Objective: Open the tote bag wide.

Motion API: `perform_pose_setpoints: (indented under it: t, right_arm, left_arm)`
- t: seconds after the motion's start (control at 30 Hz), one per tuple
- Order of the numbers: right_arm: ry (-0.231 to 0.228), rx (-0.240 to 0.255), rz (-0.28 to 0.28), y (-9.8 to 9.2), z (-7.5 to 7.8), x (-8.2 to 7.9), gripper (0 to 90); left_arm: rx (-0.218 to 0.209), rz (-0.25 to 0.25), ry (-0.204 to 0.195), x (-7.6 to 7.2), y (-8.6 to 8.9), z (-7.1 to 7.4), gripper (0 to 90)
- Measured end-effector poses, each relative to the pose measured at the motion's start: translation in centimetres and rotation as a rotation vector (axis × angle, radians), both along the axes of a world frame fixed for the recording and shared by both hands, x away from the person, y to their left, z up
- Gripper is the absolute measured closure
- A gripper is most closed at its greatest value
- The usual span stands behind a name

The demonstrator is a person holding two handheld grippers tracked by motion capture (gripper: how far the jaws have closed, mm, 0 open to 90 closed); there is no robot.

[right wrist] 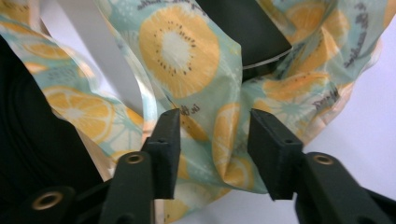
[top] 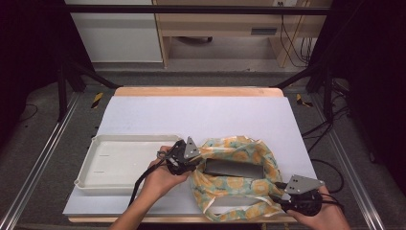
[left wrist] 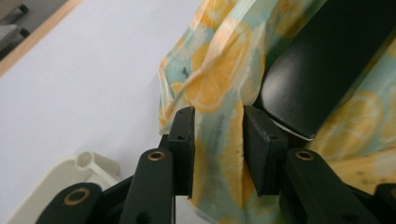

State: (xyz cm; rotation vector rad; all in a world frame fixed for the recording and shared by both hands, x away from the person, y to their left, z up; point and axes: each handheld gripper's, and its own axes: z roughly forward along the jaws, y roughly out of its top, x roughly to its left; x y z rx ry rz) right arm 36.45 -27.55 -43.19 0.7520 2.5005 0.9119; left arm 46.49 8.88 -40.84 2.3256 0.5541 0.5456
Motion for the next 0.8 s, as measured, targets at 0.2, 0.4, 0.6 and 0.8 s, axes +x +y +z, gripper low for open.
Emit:
perform_pose_setpoints:
  t: [0.2, 0.4, 0.6, 0.8]
  right_arm:
    - [-0.013, 0.012, -0.004, 0.2, 1.1, -0.2, 46.8]
    - [-0.053, 0.050, -0.002, 0.6, 2.6, 0.0, 57.4]
    - [-0.117, 0.083, -0.041, 1.9, 3.3, 2.5, 77.5]
    - [-0.150, 0.093, -0.093, 2.9, 2.7, 5.9, 83.7]
  left_arm:
    - [-0.042, -0.033, -0.018, -1.2, -0.2, 1.8, 63.6]
    - [-0.039, -0.080, -0.022, -3.0, -1.1, 2.4, 64.4]
    - [-0.016, -0.081, -0.031, -4.2, -1.8, 0.9, 63.0]
    - [-0.037, -0.063, -0.028, -4.5, -1.3, -0.6, 54.1]
